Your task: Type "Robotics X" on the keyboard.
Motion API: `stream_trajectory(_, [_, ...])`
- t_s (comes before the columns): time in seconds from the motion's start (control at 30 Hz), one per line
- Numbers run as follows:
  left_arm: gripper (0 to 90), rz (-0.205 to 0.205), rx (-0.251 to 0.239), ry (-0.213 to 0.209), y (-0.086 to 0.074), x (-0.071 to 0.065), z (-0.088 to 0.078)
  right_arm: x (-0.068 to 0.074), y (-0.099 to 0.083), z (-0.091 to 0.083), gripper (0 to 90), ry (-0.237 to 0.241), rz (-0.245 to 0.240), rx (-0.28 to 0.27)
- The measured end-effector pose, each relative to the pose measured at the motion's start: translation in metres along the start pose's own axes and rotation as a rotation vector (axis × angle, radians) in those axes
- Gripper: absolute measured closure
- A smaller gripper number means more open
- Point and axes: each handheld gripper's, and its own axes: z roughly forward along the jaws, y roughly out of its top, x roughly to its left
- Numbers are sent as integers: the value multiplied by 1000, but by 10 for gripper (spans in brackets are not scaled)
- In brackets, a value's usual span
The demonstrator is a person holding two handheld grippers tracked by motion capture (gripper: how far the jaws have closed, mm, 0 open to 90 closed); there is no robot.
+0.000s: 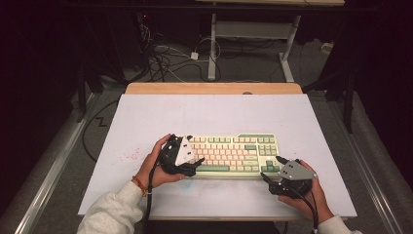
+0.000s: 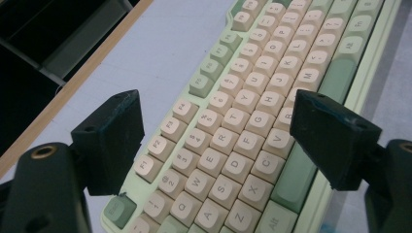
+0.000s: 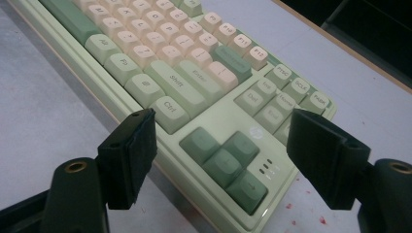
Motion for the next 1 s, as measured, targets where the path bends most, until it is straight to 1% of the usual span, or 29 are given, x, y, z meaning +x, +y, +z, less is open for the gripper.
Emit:
stream_trajectory(0.33, [190,-3,9,29,-11,5,-10,0,0,-1,271,-3,1,-2])
stream_trajectory(0.4, [190,-2,9,28,-12,6,-12,0,0,0,271,-3,-1,-1])
stream_trajectory(0.53, [190,-4,11,39,-16,7,-16,0,0,-1,271,-3,0,-2])
stream_trajectory(0.8, [190,-15,13,62,-23,9,-25,0,0,-1,271,-4,2,-2])
stream_trajectory(1.0, [190,-29,15,70,-29,10,-32,0,1,-1,271,-5,3,-3])
